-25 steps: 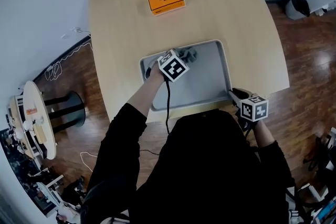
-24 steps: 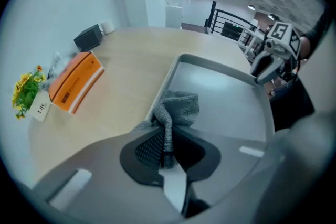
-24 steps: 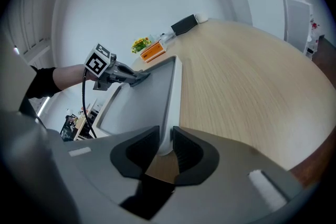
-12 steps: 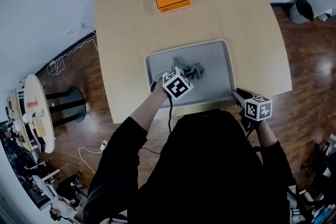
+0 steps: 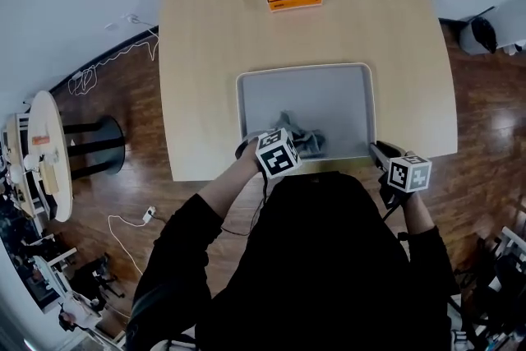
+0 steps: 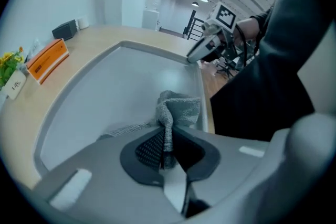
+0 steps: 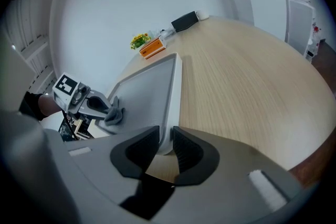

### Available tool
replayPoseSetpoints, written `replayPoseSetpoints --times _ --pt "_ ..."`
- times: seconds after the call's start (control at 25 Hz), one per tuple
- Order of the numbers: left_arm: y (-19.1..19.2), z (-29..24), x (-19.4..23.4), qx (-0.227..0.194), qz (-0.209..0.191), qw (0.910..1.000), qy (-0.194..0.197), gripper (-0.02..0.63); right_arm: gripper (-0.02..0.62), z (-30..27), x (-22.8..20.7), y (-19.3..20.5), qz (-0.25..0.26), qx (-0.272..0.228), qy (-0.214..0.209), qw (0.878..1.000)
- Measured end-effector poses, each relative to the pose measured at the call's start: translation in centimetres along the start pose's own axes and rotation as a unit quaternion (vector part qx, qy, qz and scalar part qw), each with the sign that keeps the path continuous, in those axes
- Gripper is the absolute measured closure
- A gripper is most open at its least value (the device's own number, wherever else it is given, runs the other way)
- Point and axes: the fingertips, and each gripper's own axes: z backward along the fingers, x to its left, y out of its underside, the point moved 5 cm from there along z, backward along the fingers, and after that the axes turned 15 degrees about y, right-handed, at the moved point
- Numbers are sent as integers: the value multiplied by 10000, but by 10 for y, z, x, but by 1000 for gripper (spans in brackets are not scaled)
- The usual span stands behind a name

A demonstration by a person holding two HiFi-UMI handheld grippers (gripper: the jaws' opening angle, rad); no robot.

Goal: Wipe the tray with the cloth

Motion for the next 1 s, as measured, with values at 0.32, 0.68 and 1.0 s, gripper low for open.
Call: replayPoseSetpoints --times 0.32,0.68,1.0 --pt "3 77 131 -29 748 9879 -1361 597 514 2 1 3 -88 -260 195 9994" --pt "10 71 110 -188 1166 9846 -1292 598 515 6 -6 2 -291 -350 186 9988" --pt "49 27 4 -168 683 9957 -605 598 514 2 -7 -2 -63 -89 208 9997"
